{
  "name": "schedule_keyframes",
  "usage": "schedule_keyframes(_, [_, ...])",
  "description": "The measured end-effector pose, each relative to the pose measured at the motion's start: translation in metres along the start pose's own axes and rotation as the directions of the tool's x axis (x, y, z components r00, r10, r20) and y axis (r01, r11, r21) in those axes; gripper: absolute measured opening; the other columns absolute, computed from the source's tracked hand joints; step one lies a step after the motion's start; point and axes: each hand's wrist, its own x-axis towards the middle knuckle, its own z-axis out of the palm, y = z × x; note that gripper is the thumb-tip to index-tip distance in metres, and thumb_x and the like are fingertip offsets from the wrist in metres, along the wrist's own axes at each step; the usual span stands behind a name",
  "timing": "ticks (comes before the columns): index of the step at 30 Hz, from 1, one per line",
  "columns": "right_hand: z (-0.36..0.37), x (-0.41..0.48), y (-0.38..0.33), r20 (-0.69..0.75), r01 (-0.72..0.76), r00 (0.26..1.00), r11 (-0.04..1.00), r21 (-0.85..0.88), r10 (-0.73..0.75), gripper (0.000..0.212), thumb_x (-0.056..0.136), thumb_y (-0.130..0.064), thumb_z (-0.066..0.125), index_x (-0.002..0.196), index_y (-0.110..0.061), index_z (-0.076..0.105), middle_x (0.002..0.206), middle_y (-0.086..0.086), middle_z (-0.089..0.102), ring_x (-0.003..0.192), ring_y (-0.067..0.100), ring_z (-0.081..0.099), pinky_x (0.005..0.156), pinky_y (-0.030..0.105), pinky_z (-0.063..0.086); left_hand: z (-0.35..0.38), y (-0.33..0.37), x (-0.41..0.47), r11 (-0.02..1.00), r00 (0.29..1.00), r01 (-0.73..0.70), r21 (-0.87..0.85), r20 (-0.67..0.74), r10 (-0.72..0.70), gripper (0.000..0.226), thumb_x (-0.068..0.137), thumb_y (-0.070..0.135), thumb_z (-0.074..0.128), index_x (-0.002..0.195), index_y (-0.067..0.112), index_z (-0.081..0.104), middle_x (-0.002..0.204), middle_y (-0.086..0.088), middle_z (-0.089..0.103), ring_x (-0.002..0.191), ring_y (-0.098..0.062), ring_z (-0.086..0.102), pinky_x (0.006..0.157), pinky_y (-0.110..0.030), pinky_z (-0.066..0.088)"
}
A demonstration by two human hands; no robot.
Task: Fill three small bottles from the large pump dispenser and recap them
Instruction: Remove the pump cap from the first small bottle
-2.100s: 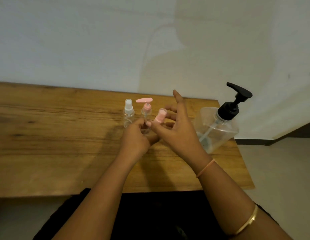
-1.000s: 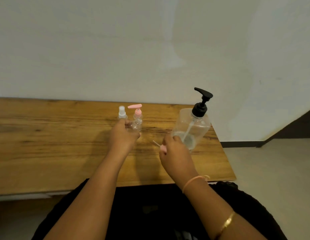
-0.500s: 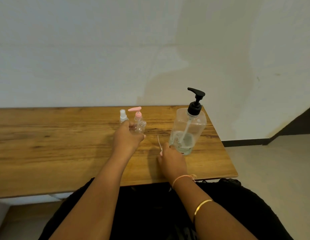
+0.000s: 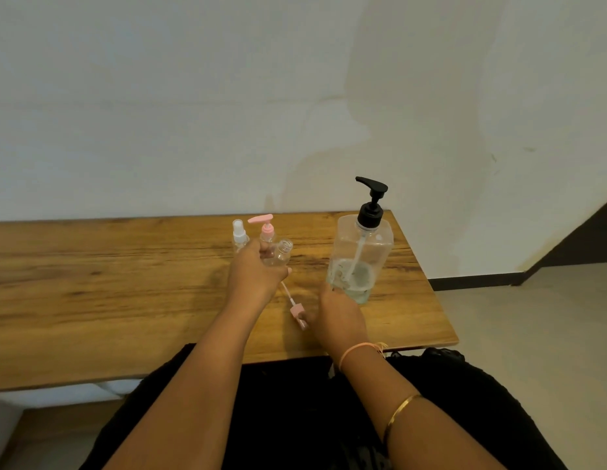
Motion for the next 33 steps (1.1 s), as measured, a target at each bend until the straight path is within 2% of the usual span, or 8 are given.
schedule_keyframes(6, [0.008, -0.005, -0.005, 0.013, 0.039, 0.999, 0.999, 0.018, -0.039, 0.041, 0.094, -0.045, 0.050, 0.113, -0.009, 0.046, 0.112, 0.012, 0.058, 0.102, 0.028, 0.058, 0.073, 0.032, 0.041, -0.001, 0.004, -0.006, 1.000, 1.000, -0.004, 0.002, -0.013, 0.004, 0.035, 0.074, 0.005, 0.076, 0.102, 0.014, 0.057, 0.105, 0.004, 0.058, 0.100, -0.017, 0.058, 0.079, -0.032, 0.049])
schedule_keyframes(10, [0.010, -0.005, -0.009, 0.014, 0.045, 0.999, 0.998, 0.036, -0.046, 0.038, 0.093, -0.041, 0.053, 0.112, -0.009, 0.046, 0.111, 0.011, 0.059, 0.101, 0.028, 0.058, 0.069, 0.030, 0.038, 0.001, 0.008, -0.008, 1.000, 1.000, 0.004, 0.008, -0.009, -0.004, 0.039, 0.075, 0.007, 0.076, 0.109, 0.013, 0.057, 0.105, 0.005, 0.056, 0.103, -0.017, 0.057, 0.088, -0.038, 0.051])
schedule_keyframes(17, [0.010, -0.005, -0.015, 0.020, 0.049, 0.999, 0.995, 0.082, -0.051, 0.039, 0.091, -0.039, 0.057, 0.114, -0.010, 0.047, 0.112, 0.009, 0.059, 0.102, 0.026, 0.058, 0.070, 0.029, 0.038, -0.004, 0.006, -0.009, 1.000, 0.999, 0.010, 0.018, -0.034, -0.009, 0.037, 0.075, 0.008, 0.076, 0.106, 0.015, 0.057, 0.107, 0.004, 0.057, 0.103, -0.018, 0.057, 0.089, -0.040, 0.050])
schedule_keyframes(20, [-0.003, -0.004, -0.018, -0.033, 0.059, 0.998, 0.992, 0.113, -0.056, 0.040, 0.089, -0.037, 0.061, 0.116, -0.009, 0.050, 0.108, 0.009, 0.062, 0.101, 0.026, 0.059, 0.072, 0.029, 0.041, -0.009, 0.009, -0.006, 1.000, 0.999, 0.001, 0.013, -0.046, 0.000, 0.041, 0.076, 0.011, 0.076, 0.112, 0.014, 0.056, 0.110, 0.003, 0.057, 0.103, -0.016, 0.056, 0.086, -0.036, 0.049])
schedule_keyframes(24, [-0.027, -0.005, -0.018, -0.145, 0.076, 0.988, 0.974, 0.212, -0.046, 0.023, 0.089, -0.026, 0.060, 0.102, -0.008, 0.054, 0.097, 0.009, 0.062, 0.093, 0.025, 0.059, 0.071, 0.029, 0.041, -0.012, 0.014, -0.003, 1.000, 0.998, -0.019, 0.002, -0.059, 0.019, 0.042, 0.075, 0.015, 0.078, 0.111, 0.016, 0.056, 0.108, 0.004, 0.057, 0.099, -0.014, 0.054, 0.079, -0.030, 0.045])
schedule_keyframes(29, [-0.055, -0.006, -0.008, -0.247, 0.128, 0.967, 0.951, 0.282, -0.057, 0.015, 0.090, -0.023, 0.060, 0.096, -0.010, 0.057, 0.092, 0.004, 0.062, 0.086, 0.018, 0.058, 0.073, 0.029, 0.048, -0.010, 0.019, -0.005, 1.000, 0.998, -0.022, -0.005, -0.055, 0.022, 0.045, 0.075, 0.015, 0.077, 0.115, 0.014, 0.056, 0.109, 0.004, 0.057, 0.101, -0.014, 0.054, 0.082, -0.030, 0.045])
schedule_keyframes(31, [-0.055, -0.006, -0.004, -0.221, 0.156, 0.970, 0.951, 0.269, -0.097, 0.016, 0.090, -0.023, 0.060, 0.100, -0.011, 0.059, 0.096, 0.004, 0.063, 0.089, 0.017, 0.058, 0.077, 0.029, 0.048, -0.009, 0.020, -0.005, 1.000, 0.998, -0.016, -0.015, -0.061, 0.015, 0.045, 0.075, 0.015, 0.077, 0.115, 0.013, 0.056, 0.111, 0.003, 0.059, 0.102, -0.015, 0.056, 0.085, -0.032, 0.047])
schedule_keyframes(33, [-0.044, -0.007, -0.007, -0.117, 0.202, 0.977, 0.952, 0.228, -0.180, 0.023, 0.090, -0.024, 0.060, 0.110, -0.013, 0.061, 0.106, 0.005, 0.062, 0.096, 0.020, 0.058, 0.082, 0.030, 0.047, -0.008, 0.021, -0.004, 1.000, 0.998, -0.007, -0.012, -0.065, 0.006, 0.044, 0.076, 0.015, 0.077, 0.114, 0.014, 0.056, 0.113, 0.001, 0.060, 0.103, -0.017, 0.057, 0.084, -0.032, 0.047])
